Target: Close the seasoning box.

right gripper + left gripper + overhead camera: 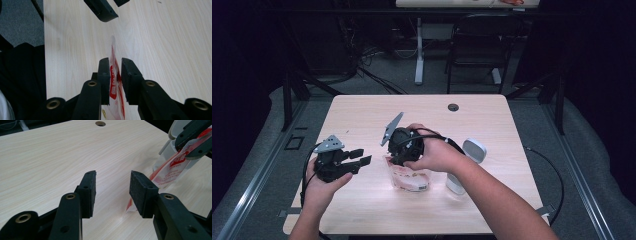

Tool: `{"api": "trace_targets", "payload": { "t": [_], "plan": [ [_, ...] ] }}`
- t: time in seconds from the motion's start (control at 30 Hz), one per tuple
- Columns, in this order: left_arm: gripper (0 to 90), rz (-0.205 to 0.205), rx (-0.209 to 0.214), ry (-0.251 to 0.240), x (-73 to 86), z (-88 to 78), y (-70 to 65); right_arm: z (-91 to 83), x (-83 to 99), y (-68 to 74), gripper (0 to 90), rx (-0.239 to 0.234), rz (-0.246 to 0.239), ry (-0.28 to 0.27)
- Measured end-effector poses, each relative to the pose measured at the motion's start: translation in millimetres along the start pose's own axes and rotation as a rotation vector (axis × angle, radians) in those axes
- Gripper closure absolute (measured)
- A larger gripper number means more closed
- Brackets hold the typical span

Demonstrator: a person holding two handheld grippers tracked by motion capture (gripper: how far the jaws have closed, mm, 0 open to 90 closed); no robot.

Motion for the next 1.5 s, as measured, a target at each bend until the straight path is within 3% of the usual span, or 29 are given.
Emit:
{"api": "trace_targets", "payload": {
  "t": [1.03, 1.5],
  "plan": [
    [56.9, -0.002, -0.001, 0.010, 1.5, 4.1, 0.8, 15.3, 7.7, -2.2, 81.3, -0.016, -0.005, 0.057],
    [56.8, 0.001, -0.003, 0.009, 1.4, 4.3, 0.5, 13.8, 10.1, -5.4, 89.3, -0.010, -0.015, 0.062]
  ]
}}
Point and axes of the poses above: each handheld gripper's, and its own axes: z roughly forward along the jaws, x roughly out of its underside, y roughly to its left, the point moved 7 cm from there along z, roughly forward along the jaws, and after that the axes turned 10 degrees about y, right-handed, at the moved point
